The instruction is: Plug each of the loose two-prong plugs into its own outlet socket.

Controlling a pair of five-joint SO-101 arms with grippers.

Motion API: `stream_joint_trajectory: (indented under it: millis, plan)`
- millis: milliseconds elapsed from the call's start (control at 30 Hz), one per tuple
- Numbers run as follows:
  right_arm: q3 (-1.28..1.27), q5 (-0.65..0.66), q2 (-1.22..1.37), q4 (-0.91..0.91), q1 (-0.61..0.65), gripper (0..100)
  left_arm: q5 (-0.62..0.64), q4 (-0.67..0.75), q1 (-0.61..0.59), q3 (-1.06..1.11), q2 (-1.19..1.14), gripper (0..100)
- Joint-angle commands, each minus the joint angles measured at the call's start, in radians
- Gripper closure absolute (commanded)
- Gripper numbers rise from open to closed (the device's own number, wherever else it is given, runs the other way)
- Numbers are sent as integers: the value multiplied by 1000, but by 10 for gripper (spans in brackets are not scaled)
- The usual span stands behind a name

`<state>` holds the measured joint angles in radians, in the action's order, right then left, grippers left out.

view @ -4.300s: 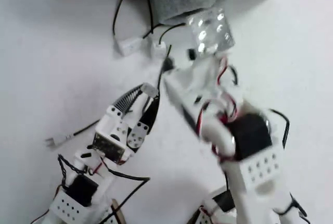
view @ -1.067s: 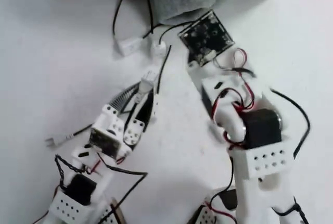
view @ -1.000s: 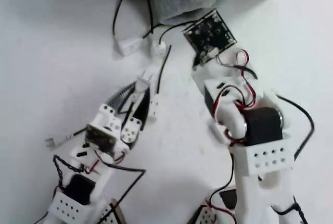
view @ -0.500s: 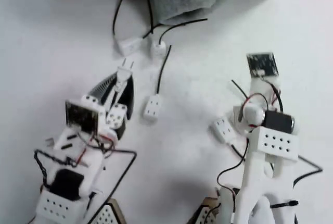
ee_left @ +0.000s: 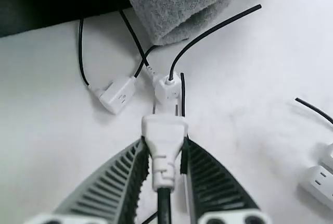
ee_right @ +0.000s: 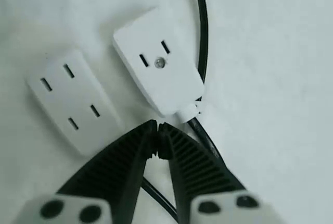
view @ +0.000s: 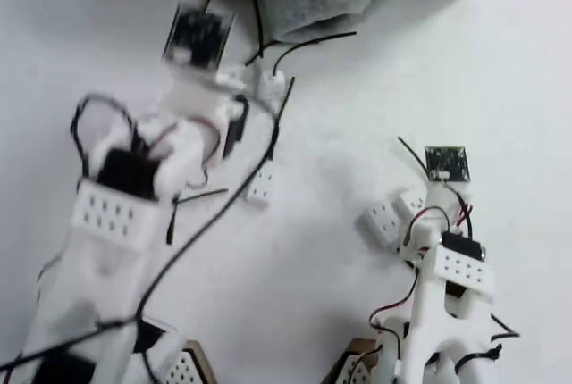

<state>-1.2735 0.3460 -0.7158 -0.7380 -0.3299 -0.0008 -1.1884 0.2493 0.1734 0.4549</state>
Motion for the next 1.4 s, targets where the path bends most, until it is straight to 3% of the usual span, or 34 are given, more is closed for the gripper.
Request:
stream_joint_trajectory:
  millis: [0,300,367,1033,1367]
  plan:
    - [-2,0,-5,25,-2,980,11,-190,-5,-347,-205,975]
    - [-2,0,1,27,-2,980,15,-585,-4,-919,-760,975]
    - [-2,2,1,27,-2,980,14,-603,-10,-974,-846,976]
    - [-3,2,-4,30,-4,980,55,-597,84,-589,-869,975]
    - [-3,2,-4,30,-5,980,127,-575,162,-566,-872,974]
